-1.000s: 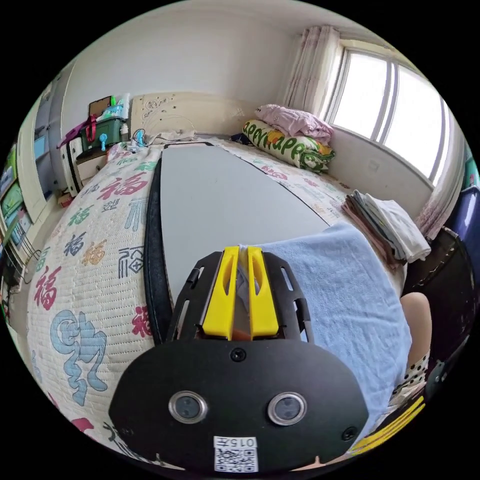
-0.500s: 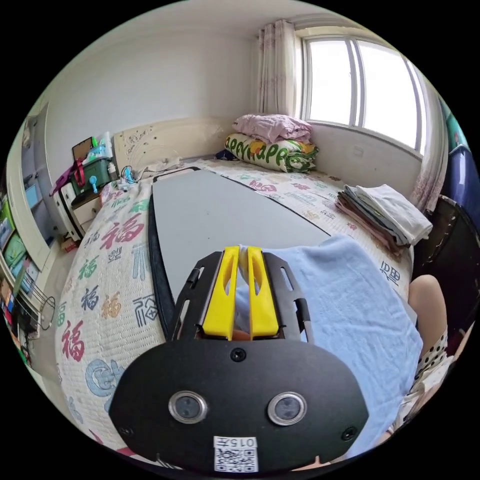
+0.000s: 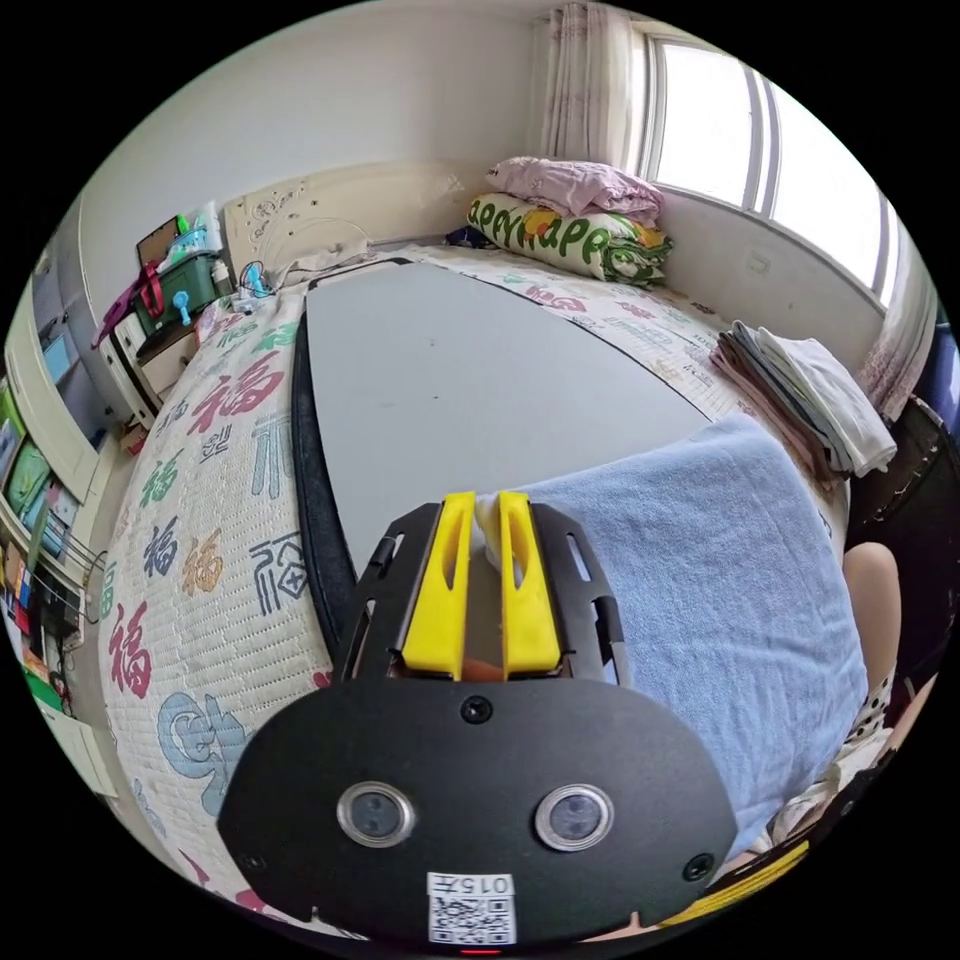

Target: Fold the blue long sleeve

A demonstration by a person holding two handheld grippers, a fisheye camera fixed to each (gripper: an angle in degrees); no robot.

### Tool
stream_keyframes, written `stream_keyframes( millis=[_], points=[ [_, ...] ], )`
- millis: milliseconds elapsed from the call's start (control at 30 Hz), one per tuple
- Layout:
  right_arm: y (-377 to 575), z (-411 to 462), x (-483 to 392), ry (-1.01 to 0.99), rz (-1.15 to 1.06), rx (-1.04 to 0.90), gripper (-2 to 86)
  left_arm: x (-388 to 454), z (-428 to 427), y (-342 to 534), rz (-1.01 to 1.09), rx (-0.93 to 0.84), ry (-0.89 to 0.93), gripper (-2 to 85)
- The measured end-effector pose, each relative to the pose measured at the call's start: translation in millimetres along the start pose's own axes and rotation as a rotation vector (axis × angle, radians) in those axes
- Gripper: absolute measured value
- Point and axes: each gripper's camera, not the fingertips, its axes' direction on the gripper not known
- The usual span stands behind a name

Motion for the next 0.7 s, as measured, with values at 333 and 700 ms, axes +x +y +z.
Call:
stream_keyframes(
  millis=[333,700],
  points=[
    [105,-138,-10,0.439,-0.084,0.279,6.3,69,-85,4,0.104,0.106,0.302,6.1],
    [97,-123,-3,0.592,-0.054,0.113,9.3,231,-46,93,0.552,-0.166,0.683,10.3]
  ],
)
